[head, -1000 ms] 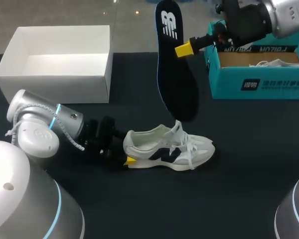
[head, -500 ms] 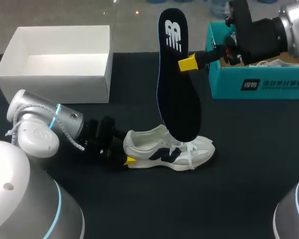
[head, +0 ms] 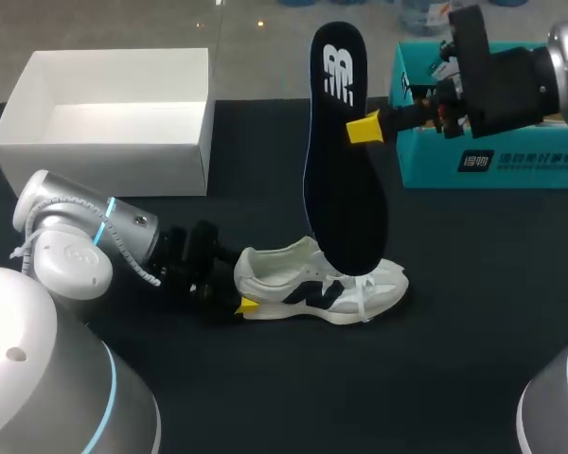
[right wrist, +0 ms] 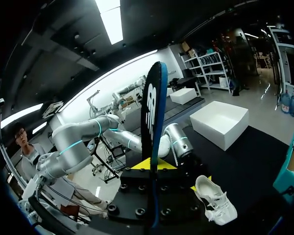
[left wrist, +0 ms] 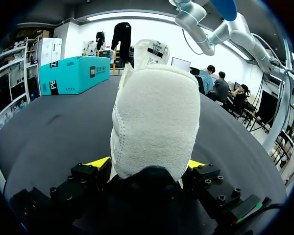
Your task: Take the shoe out of the shoebox, open the shoe tongue, remove and reinsert the insole, then place the shoe into the shoebox
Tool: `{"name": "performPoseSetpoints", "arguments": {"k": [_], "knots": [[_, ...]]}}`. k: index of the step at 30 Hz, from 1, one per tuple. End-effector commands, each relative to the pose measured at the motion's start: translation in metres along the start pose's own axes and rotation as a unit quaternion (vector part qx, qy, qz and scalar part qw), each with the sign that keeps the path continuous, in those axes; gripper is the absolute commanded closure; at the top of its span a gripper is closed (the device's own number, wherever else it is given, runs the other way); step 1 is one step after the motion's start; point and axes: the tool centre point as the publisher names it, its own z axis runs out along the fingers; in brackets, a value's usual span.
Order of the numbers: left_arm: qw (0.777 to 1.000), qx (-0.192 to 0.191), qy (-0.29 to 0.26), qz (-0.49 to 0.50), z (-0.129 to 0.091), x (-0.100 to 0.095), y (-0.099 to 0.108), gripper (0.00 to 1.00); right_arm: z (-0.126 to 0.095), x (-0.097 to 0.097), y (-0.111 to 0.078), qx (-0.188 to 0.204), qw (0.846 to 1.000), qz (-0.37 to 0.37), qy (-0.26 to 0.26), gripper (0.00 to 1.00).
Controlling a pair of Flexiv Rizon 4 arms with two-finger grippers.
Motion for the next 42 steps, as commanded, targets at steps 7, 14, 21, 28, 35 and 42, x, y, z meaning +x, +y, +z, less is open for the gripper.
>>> {"name": "performPoseSetpoints", "arguments": {"k": [7, 14, 21, 28, 35, 42], "knots": [[1.000, -0.001, 0.000, 0.000, 0.002, 0.000, 0.003, 1.00, 0.002, 0.000, 0.000, 0.001, 1.000, 0.001, -0.002, 1.00], [1.000, -0.001, 0.000, 0.000, 0.002, 0.000, 0.003, 1.00, 0.002, 0.000, 0.000, 0.001, 1.000, 0.001, -0.002, 1.00], [1.000, -0.001, 0.000, 0.000, 0.002, 0.000, 0.003, 1.00, 0.002, 0.000, 0.000, 0.001, 1.000, 0.001, -0.002, 1.00], [1.000, -0.001, 0.000, 0.000, 0.002, 0.000, 0.003, 0.00, 0.002, 0.000, 0.000, 0.001, 1.000, 0.001, -0.002, 1.00], [1.000, -0.024, 0.010, 0.010, -0.006, -0.005, 0.004, 0.00, 0.002, 0.000, 0.000, 0.001, 1.000, 0.001, -0.002, 1.00], [0.994, -0.098, -0.013, 0.037, -0.015, -0.005, 0.001, 0.00, 0.002, 0.000, 0.000, 0.001, 1.000, 0.001, -0.002, 1.00]]}}
